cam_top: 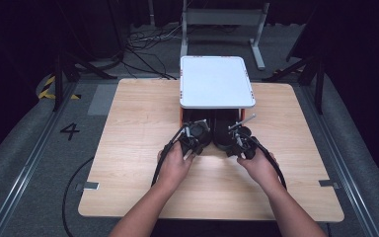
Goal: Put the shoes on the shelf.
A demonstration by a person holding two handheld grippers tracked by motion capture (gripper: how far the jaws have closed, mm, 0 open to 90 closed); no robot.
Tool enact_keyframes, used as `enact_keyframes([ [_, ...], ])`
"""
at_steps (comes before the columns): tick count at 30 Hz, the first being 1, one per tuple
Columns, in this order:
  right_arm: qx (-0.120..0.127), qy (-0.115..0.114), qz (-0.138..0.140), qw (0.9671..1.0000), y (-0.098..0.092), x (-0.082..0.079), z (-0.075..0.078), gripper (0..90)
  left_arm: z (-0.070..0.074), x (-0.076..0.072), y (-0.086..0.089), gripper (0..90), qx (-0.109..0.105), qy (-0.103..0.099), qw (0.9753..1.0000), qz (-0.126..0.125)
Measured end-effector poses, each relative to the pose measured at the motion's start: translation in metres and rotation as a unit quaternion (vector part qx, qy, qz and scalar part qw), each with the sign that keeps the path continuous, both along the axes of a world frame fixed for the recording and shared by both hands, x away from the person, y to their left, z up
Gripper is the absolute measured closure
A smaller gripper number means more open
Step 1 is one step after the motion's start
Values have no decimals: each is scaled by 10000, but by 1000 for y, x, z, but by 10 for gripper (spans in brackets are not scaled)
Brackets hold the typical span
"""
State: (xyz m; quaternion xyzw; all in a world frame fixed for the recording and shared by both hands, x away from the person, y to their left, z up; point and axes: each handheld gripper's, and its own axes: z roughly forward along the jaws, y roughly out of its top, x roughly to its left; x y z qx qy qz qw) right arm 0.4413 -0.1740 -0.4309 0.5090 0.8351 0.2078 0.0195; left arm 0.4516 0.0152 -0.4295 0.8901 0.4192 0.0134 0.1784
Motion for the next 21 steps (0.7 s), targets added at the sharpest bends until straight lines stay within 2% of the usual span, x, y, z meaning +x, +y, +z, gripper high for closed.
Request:
enact_keyframes([
  [3, -73, -55, -103, 9999, 1, 8, 2, 859, 1, 8, -3, 850, 34, -111, 9999, 55],
  [8, -208, -77, -243, 9995, 2, 25, 1, 860, 4, 23, -1, 862, 24, -42, 9999, 143],
  [12, -257, -60, -239, 9994, 4, 28, -1, 860, 4, 24, -1, 891, 38, -39, 9999, 107],
  [14, -294, -116, -273, 9991, 3, 30, -3, 866, 4, 24, -3, 892, 117, -119, 9999, 22],
  [18, -427, -353, -357, 9978, 7, 31, -4, 882, 3, 21, -7, 891, 213, -228, 9995, 70],
  [19, -475, -366, -355, 9976, 8, 31, -5, 879, 4, 20, -7, 881, 204, -217, 9995, 41],
  [20, -540, -441, -307, 9971, 10, 31, -8, 864, 4, 19, -7, 834, 81, -169, 9998, 52],
  [21, -586, -465, -281, 9968, 10, 30, -9, 845, 4, 16, -6, 783, 45, -170, 9998, 46],
])
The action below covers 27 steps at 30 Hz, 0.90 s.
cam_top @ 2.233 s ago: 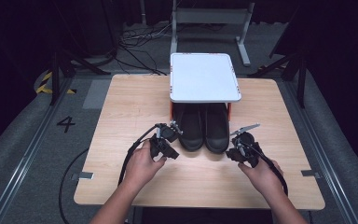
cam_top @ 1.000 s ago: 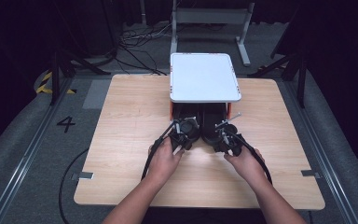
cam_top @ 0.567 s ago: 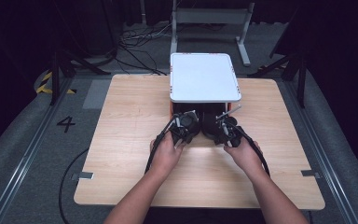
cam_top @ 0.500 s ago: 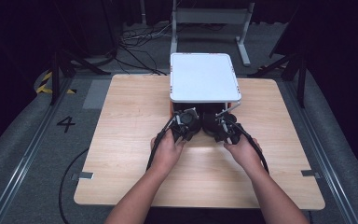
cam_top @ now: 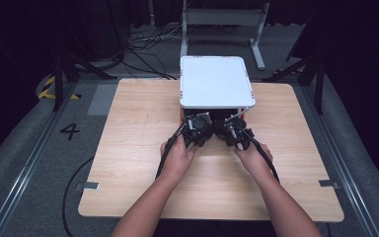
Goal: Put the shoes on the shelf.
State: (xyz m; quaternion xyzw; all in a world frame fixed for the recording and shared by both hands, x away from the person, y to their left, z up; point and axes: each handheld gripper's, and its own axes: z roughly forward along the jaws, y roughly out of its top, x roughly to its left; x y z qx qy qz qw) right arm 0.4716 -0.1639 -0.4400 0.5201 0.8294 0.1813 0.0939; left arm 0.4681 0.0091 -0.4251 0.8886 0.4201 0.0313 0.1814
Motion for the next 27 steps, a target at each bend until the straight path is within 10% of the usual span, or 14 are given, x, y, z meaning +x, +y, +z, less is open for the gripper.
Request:
enact_keyframes([
  [13, 545, -695, 619, 9942, -33, -37, 45, 512, 31, -37, 34, 551, -188, -146, 9996, -137],
  [27, 826, -1385, 677, 9846, -98, -57, 81, 431, 62, -74, 111, 435, -335, -679, 9971, 20],
])
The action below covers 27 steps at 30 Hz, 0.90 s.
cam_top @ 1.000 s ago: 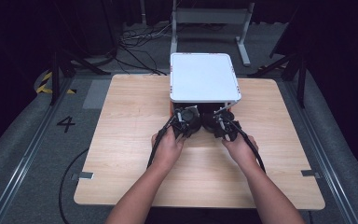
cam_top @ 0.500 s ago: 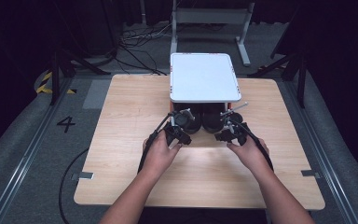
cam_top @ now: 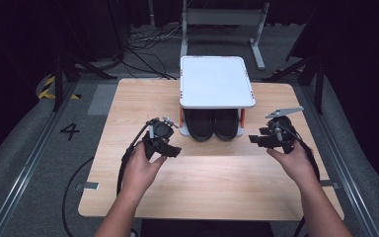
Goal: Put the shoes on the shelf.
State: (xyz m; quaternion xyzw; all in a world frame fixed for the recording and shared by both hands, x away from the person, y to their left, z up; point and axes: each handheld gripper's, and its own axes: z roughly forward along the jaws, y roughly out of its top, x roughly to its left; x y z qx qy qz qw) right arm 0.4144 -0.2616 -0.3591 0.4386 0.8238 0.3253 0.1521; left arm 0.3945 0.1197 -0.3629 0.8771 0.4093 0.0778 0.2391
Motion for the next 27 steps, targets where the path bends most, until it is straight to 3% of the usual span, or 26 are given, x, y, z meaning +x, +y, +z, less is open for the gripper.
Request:
enact_keyframes([
  [5, 79, -54, -60, 9999, -24, -3, 4, 404, 1, -13, 31, 414, 36, -79, 9999, -136],
  [7, 25, -60, -82, 9999, -35, -5, 2, 405, 1, -17, 47, 385, 77, -231, 9997, -72],
  [11, -58, -114, -79, 9999, -45, -7, -1, 404, 1, -19, 63, 327, -26, -396, 9991, 120],
  [13, -67, -204, -148, 9997, -55, -8, -5, 398, 0, -18, 75, 294, -303, -487, 9972, 486],
  [16, 36, -299, -209, 9993, -63, -9, -9, 383, -1, -16, 84, 273, -355, -502, 9962, 621],
  [17, 85, -434, -227, 9988, -69, -8, -13, 346, -4, -14, 89, 220, -375, -422, 9957, 728],
  [19, 117, -491, -232, 9985, -75, -6, -18, 334, -9, -11, 97, 169, -311, -362, 9957, 790],
  [20, 149, -270, -289, 9991, -78, -5, -20, 372, -11, -11, 102, 159, -258, -410, 9952, 852],
  [21, 149, -270, -289, 9991, -78, -5, -20, 372, -11, -11, 102, 160, -258, -410, 9952, 852],
  [23, 424, 282, -203, 9985, -85, 0, -25, 289, -17, -10, 114, 160, -222, -511, 9936, 985],
  [25, 358, 270, -11, 9990, -87, -1, -30, 168, -23, -10, 124, 164, -282, -548, 9923, 1073],
  [27, 211, 14, 25, 9998, -87, -2, -32, 126, -32, -9, 131, 164, -247, -521, 9921, 1117],
])
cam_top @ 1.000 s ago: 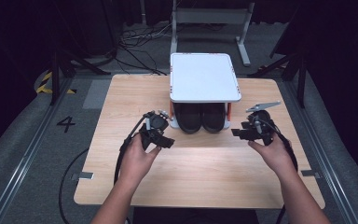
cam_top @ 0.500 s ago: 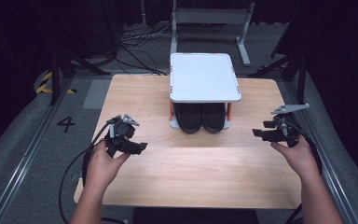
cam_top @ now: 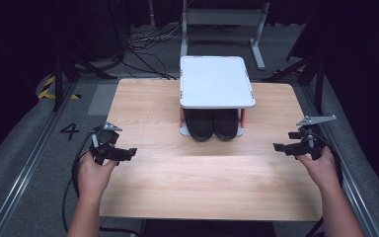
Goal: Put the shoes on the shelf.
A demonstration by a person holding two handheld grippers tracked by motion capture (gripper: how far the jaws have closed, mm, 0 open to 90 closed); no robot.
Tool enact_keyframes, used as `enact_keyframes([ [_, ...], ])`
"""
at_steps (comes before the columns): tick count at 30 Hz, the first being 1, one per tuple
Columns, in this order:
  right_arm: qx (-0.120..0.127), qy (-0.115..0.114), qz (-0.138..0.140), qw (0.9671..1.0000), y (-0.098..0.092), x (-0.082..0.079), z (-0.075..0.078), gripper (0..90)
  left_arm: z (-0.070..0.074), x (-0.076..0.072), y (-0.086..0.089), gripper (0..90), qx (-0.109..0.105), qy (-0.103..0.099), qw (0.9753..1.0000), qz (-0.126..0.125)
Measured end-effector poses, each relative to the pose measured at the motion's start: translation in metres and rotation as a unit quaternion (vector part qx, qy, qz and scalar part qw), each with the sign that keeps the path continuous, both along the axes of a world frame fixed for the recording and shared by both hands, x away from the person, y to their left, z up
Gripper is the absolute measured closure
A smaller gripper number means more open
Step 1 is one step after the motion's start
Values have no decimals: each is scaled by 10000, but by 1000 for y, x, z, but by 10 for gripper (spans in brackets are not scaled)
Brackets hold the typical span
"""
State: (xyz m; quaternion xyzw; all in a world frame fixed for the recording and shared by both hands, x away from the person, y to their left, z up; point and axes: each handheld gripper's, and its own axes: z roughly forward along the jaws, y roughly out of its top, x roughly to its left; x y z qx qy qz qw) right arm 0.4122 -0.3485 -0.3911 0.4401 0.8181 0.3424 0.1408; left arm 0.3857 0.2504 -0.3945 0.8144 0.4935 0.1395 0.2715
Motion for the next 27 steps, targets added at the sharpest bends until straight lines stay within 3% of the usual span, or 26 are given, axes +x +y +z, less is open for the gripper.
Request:
enact_keyframes([
  [3, -3, -276, 0, 9996, -4, 1, -7, 0, -9, 3, 5, 168, -162, 20, 9999, 22],
  [4, -35, -396, -40, 9992, -6, 2, -11, 0, -9, 3, 5, 169, -162, 20, 9999, 22],
  [5, -46, -465, -89, 9989, -8, 2, -15, 0, -14, 5, 7, 173, -25, 37, 9999, 135],
  [7, 81, -516, -91, 9986, -12, 5, -24, 0, -17, 6, 8, 174, 9, 47, 9998, 178],
  [11, -170, -303, -197, 9992, -14, 14, -44, 0, -29, 11, 11, 174, -38, 134, 9995, 292],
  [17, -102, -66, -94, 9999, -20, 20, -67, 0, -45, 15, 8, 165, -59, 251, 9995, 179],
  [19, -98, -6, -87, 9999, -23, 22, -72, 0, -49, 15, 6, 164, 3, 181, 9997, 149],
  [22, -139, -22, -108, 9998, -25, 22, -76, 0, -51, 16, 5, 158, -43, 271, 9996, -37],
  [24, -62, 102, -126, 9998, -29, 25, -84, 0, -54, 17, 3, 148, -254, 324, 9987, -297],
  [25, -42, 142, -115, 9998, -30, 25, -86, 0, -55, 18, 1, 147, -244, 381, 9977, -507],
  [27, -50, 191, -98, 9998, -30, 26, -89, 0, -57, 17, -2, 146, -30, 328, 9978, -569],
])
